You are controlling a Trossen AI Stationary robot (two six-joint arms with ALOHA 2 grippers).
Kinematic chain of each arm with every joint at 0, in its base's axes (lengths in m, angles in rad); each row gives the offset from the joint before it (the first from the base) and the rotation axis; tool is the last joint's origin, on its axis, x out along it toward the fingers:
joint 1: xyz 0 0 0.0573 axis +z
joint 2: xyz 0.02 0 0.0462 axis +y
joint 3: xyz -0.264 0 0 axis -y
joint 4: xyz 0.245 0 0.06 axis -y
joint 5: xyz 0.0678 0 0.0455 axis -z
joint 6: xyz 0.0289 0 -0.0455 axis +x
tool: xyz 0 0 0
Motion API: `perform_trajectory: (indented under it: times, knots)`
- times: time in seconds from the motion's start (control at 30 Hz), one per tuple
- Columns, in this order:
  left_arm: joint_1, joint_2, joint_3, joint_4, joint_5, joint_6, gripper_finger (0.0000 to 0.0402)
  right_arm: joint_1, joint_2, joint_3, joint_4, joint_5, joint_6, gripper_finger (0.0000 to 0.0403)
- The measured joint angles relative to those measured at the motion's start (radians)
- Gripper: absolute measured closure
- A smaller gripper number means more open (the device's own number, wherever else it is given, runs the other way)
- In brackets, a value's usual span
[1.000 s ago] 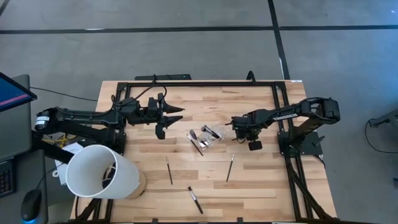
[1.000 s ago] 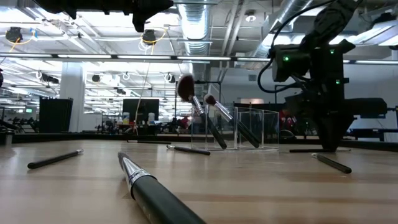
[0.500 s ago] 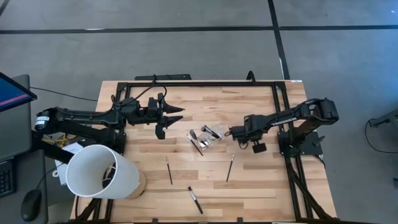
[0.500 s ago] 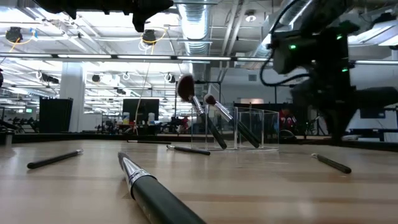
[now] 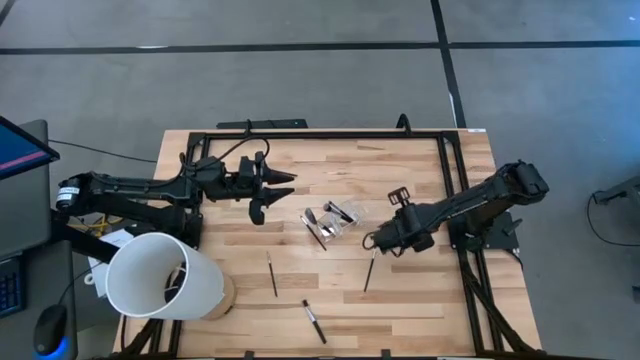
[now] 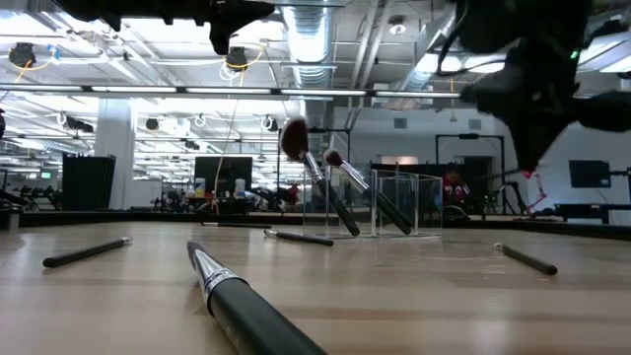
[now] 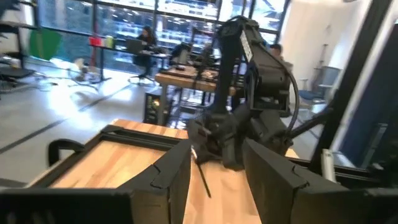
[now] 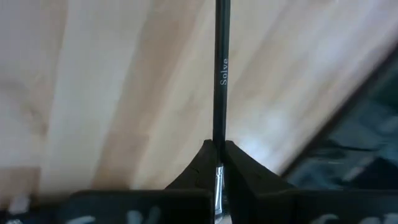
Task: Put items in baskets/containers
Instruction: Put the black foundation brush into the transparent organizer
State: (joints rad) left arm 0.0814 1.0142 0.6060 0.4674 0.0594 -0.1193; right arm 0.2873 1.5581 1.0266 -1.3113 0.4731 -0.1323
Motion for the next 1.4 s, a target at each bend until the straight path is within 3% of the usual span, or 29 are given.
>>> perform_trajectory:
  times: [0.27, 0.5, 0.63, 0.77, 0.97, 1.2, 1.4]
  knots:
    - [0.017, 0.0, 0.0, 0.005, 0.099, -0.094, 0.0257, 0.166, -0.002, 0.152, -0.123, 0.365, -0.005, 0.0396]
    - [0.016, 0.018, 0.0, 0.036, 0.107, -0.179, 0.0257, 0.25, -0.002, 0.225, -0.077, 0.701, -0.214, 0.0395]
    - [0.016, 0.079, 0.0, 0.122, 0.165, -0.225, 0.0257, 0.237, -0.002, 0.228, 0.012, 0.828, -0.341, 0.0395]
    - [0.016, 0.163, 0.002, 0.207, 0.187, -0.258, 0.0257, 0.199, -0.002, 0.228, 0.1, 0.862, -0.46, 0.0395]
    - [0.015, 0.294, 0.066, 0.207, 0.186, -0.27, 0.0233, 0.145, -0.002, 0.228, 0.307, 0.907, -0.703, 0.0397]
    - [0.011, 0.412, 0.11, 0.207, 0.202, -0.362, 0.018, 0.136, -0.002, 0.228, 0.64, 0.849, -1.024, 0.04]
    - [0.01, 0.428, 0.122, 0.249, 0.256, -0.388, 0.0163, 0.127, 0.005, 0.228, 0.785, 0.788, -1.127, 0.04]
